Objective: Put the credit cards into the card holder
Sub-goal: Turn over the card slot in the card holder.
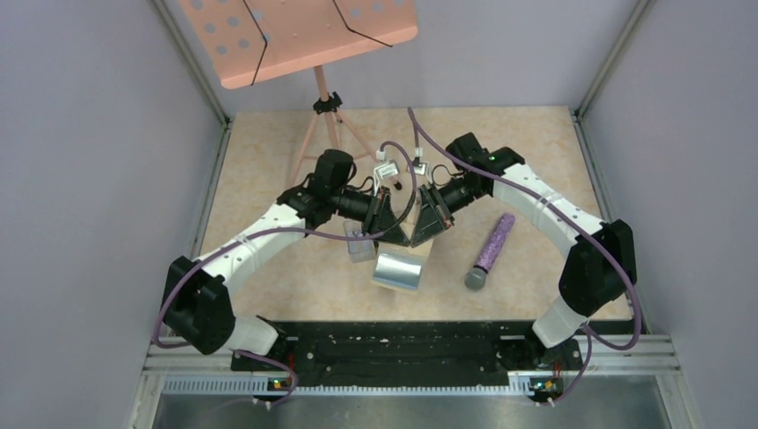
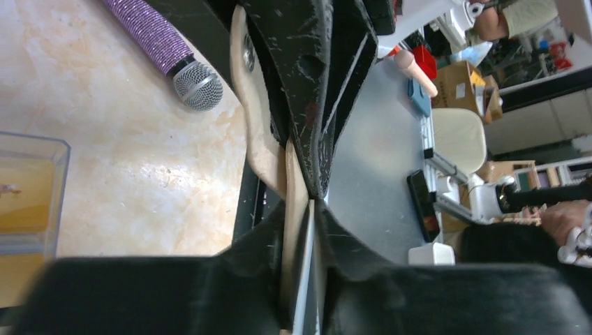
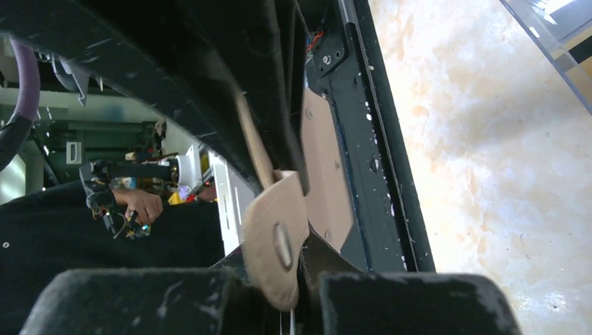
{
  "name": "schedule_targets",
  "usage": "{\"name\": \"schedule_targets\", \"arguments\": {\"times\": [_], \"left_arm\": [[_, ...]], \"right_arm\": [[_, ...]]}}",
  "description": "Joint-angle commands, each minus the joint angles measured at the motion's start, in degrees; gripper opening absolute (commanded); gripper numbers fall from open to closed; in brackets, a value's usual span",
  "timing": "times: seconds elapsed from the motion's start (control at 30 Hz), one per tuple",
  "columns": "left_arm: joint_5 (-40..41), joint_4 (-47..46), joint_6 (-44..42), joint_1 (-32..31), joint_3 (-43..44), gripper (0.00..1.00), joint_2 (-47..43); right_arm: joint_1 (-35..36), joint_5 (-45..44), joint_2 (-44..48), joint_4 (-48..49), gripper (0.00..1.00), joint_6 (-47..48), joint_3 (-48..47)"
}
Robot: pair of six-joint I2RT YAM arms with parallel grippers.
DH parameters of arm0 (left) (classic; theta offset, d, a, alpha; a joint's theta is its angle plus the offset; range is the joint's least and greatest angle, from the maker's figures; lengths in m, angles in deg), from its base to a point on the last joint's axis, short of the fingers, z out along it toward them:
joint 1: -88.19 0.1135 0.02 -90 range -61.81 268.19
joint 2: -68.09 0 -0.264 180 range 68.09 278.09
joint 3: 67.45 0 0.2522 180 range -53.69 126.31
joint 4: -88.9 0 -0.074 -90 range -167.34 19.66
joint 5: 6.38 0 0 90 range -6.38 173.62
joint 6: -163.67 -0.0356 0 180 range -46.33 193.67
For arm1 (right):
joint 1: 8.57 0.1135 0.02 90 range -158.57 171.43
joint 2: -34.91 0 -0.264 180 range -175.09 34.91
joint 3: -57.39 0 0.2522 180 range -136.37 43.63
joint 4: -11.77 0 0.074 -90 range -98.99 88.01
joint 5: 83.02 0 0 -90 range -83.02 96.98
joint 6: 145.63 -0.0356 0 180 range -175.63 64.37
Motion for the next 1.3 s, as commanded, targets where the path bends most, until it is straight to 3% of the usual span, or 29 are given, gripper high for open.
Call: {"name": "schedule_targets", "arguments": {"times": [0.0, 0.13, 0.27, 0.37, 0.6, 0.9, 1.27], "left_arm": [[6.1, 1.45, -3.46, 0.04, 3.42, 0.4, -2.76], [20.94, 3.05, -5.29, 0.1, 3.25, 0.65, -7.25], [32.39, 0.77, -3.77, 0.34, 1.01, 0.78, -12.38], [40.21, -0.04, -0.18, 1.25, -0.86, 0.83, -15.38], [40.52, 4.18, 4.33, 5.3, -2.52, 0.82, -14.69], [44.54, 13.85, -5.07, 5.21, -1.51, 0.78, -12.6], [35.98, 15.45, -6.26, 4.72, -2.37, 0.67, -11.41]], "right_arm": [[0.79, -0.01, -1.27, 0.48, 0.0, 0.52, -3.07], [0.19, -3.19, -0.49, 4.91, 0.0, -4.65, -4.8], [-1.88, -4.4, 1.35, 12.61, 0.0, -12.76, -4.35], [-3.57, -2.95, 3.66, 18.83, 0.0, -18.42, -2.62], [-4.42, 1.68, 5.6, 19.36, 0.0, -18.55, -0.41], [-4.48, 0.46, 6.19, 16.88, 0.0, -17.05, -0.04], [-4.48, -0.93, 5.69, 16.87, 0.0, -17.42, -0.28]]}}
